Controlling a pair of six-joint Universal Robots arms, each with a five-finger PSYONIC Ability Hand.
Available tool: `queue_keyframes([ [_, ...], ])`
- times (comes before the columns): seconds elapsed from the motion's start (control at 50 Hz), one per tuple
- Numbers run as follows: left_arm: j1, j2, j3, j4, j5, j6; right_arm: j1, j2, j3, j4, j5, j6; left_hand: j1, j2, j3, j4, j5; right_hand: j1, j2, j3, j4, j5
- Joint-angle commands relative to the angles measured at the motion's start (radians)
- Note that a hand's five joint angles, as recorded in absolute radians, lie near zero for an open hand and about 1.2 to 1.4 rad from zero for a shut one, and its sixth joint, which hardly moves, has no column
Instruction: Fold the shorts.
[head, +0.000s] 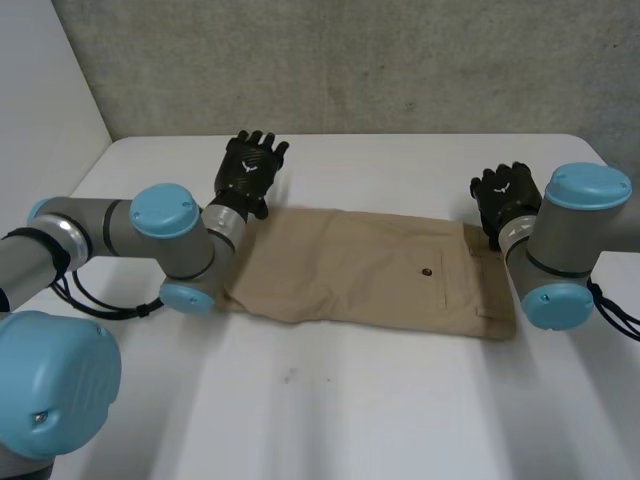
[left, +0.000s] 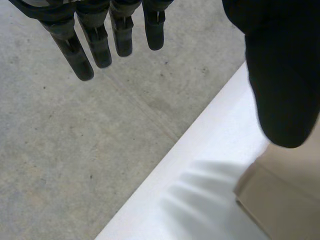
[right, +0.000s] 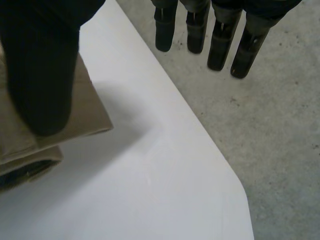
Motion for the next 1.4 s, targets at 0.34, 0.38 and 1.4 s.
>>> queue_keyframes([
  [0.34, -0.004, 0.538, -0.615, 0.002, -0.046, -0.086, -0.008, -0.507, 0.385, 0.075, -0.046, 0.158, -0.021, -0.054, -0.058, -0.05, -0.051, -0.066, -0.13, -0.134, -0.138, -0.157],
  [0.38, 0.001, 0.586, -0.673, -0.04, -0.054, -0.128, -0.008, -0.535, 0.436, 0.113, -0.069, 0.187, -0.018, -0.051, -0.055, -0.047, -0.048, -0.066, -0.13, -0.134, -0.138, -0.157],
  [1.4, 0.061, 0.746, -0.951, -0.132, -0.13, -0.286, -0.312, -0.467, 0.649, 0.058, -0.198, 0.231, -0.027, -0.06, -0.064, -0.056, -0.057, 1.155, 1.092, 1.088, 1.084, 1.065],
])
